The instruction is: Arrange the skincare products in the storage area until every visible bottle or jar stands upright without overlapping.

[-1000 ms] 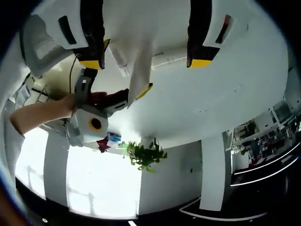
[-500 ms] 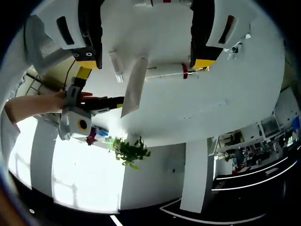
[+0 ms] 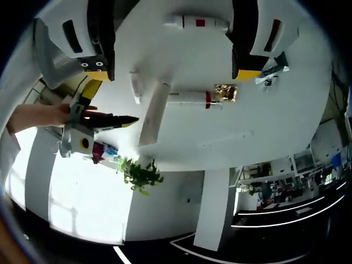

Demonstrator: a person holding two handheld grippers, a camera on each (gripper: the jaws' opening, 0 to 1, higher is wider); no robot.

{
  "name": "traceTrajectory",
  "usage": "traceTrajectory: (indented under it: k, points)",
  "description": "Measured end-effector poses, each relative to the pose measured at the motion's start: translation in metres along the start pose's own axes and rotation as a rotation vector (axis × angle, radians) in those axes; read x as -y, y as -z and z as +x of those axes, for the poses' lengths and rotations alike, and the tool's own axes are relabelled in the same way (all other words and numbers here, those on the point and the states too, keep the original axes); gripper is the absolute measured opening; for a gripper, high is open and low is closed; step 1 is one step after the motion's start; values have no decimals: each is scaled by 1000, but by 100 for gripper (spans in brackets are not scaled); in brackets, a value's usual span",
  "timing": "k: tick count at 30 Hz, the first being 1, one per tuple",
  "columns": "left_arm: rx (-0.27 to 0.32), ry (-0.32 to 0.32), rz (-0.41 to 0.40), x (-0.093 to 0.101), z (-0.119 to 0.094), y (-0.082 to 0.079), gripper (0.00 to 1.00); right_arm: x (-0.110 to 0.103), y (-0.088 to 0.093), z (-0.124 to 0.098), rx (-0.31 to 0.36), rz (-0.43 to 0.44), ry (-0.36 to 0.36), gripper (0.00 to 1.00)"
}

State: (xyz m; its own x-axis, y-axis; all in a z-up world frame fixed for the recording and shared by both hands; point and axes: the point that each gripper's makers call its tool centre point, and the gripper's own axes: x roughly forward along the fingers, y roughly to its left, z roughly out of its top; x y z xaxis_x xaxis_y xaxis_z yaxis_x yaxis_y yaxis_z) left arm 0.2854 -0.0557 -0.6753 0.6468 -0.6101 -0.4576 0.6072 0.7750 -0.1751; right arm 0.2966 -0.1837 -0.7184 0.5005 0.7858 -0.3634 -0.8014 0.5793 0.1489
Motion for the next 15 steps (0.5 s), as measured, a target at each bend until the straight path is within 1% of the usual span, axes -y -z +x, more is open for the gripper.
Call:
traceTrajectory:
  k: [2,6,8,11,13,15]
  points:
    - [2,-5,-3,1,-4,3,82,0,5,-1,-19,-10,9,99]
    - [-1,-15,-14,1,-13,11,84,-4,8,-6,-25,14,25,99]
    - [0,-21,-19,1,-17,14,85,-10,7,-8,-21,22,30,99]
    - [4,-49,-36,-3,-27,21,88,-12,9,-9,-31,32,56,99]
    - [3,-61,-45,-5,-31,26,90,-15,9,-11,-20,36,70,99]
    - [0,-75,-53,-9,-37,33,91,-21,9,-12,-9,48,67,99]
